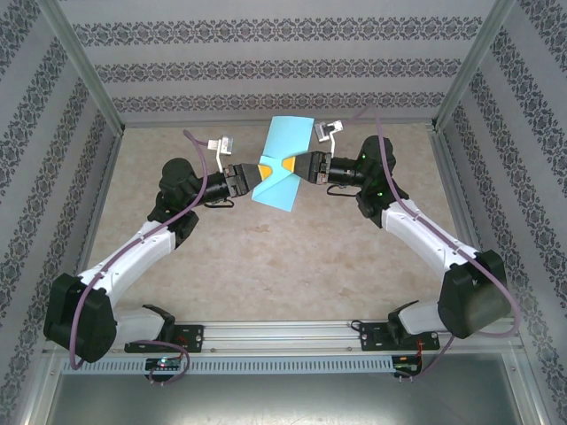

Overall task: Fold a paper plane with a square sheet of paper (fold left side to right side)
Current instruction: Turn over the paper at the center of the table.

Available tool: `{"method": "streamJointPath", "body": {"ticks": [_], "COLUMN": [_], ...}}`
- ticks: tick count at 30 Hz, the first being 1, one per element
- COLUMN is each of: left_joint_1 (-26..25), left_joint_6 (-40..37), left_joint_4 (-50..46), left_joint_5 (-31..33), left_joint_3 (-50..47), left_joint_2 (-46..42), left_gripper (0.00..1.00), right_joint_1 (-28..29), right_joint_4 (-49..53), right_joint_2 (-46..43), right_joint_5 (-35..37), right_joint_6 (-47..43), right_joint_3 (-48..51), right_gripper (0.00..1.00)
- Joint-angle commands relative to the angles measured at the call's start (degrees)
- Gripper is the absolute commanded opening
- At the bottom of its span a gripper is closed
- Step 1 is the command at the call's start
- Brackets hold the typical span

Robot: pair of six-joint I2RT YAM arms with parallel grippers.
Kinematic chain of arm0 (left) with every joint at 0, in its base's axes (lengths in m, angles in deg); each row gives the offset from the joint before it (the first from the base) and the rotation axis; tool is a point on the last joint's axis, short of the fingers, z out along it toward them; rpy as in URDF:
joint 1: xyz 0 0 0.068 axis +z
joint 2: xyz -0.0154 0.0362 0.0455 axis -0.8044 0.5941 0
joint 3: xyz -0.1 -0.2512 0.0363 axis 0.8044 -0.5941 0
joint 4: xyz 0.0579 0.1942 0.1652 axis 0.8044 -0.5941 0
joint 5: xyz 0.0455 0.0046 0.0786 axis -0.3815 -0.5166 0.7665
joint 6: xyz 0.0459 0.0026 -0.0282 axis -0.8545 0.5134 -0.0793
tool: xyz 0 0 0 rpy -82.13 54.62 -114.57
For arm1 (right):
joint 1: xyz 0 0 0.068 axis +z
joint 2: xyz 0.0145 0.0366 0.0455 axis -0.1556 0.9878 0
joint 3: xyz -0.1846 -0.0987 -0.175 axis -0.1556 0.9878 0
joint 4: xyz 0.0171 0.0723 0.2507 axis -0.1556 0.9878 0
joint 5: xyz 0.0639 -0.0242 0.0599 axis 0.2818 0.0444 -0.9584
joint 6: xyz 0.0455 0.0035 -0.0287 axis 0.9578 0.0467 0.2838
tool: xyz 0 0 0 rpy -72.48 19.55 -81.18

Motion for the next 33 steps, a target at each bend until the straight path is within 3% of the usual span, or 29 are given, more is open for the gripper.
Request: {"method": "streamJointPath", "body": {"ticks": [1, 10, 17, 27, 33], "left_joint_1": [-0.4, -0.5, -0.4, -0.4, -0.5], "left_joint_6": [-2.1, -1.1, -0.7, -1.4, -4.9], "left_joint_4": [-1.0, 0.6, 1.2, 0.2, -5.2], "left_joint_5": [0.9, 0.4, -0.1, 0.5, 1.9], "left_joint_3": [0.7, 0.7, 0.8, 0.6, 0.9], "left_joint_2": [-1.0, -1.0, -1.3, -1.3, -2.4], "left_gripper": [0.38, 0.40, 0.28, 0.13, 0.08], "right_joint_1": [-0.5, -1.4, -1.5, -1.8, -3.0], "right_joint_4": [1.8, 7.2, 7.3, 8.3, 14.9], "right_joint_2": [-2.7, -5.3, -4.7, -4.8, -6.3], "right_joint_5": [-1.5, -1.1, -0.8, -0.1, 1.8], "right_joint_6": [-3.5, -7.5, -7.5, -8.2, -12.2], "right_joint_3": [0.5, 2.2, 2.2, 2.9, 2.6], "right_gripper": [0.11, 0.12, 0.12, 0.20, 0.38]}}
